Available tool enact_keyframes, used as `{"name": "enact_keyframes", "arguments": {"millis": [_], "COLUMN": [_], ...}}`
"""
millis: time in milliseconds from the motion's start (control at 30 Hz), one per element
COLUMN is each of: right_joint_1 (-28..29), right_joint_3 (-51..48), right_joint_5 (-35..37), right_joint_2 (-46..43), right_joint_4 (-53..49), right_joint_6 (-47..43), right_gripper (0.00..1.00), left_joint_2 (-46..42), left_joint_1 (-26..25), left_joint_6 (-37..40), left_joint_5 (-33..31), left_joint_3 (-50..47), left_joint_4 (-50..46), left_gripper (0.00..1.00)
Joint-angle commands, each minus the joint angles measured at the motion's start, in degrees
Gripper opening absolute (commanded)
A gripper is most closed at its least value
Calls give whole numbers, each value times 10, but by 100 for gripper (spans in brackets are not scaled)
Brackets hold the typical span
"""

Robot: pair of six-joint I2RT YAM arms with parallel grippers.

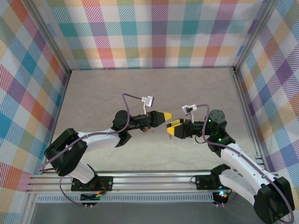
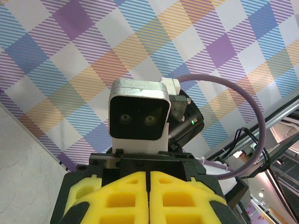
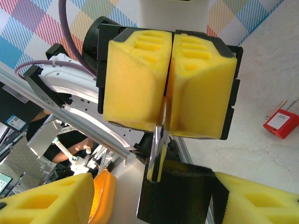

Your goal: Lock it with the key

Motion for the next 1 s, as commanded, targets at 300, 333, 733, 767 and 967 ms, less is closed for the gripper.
{"name": "enact_keyframes", "arguments": {"millis": [300,333,733,767,967], "right_joint_1": [3,3,2,2,1], "right_joint_3": [17,17,15,16,17], "right_joint_5": [-15,-15,7,13,42], "right_joint_2": [37,41,44,39,7], "right_joint_4": [64,66,35,24,-32], "right_joint_6": [20,20,-3,-10,-37], "right_gripper": [65,64,43,39,32], "left_joint_2": [-22,-22,-33,-34,-40], "left_joint_1": [-6,-6,-6,-6,-6], "left_joint_6": [8,8,10,10,13], "left_joint_5": [-3,-2,1,2,2], "left_joint_3": [12,11,6,6,1], "left_joint_4": [40,41,41,41,40], "left_gripper": [0,0,0,0,0]}}
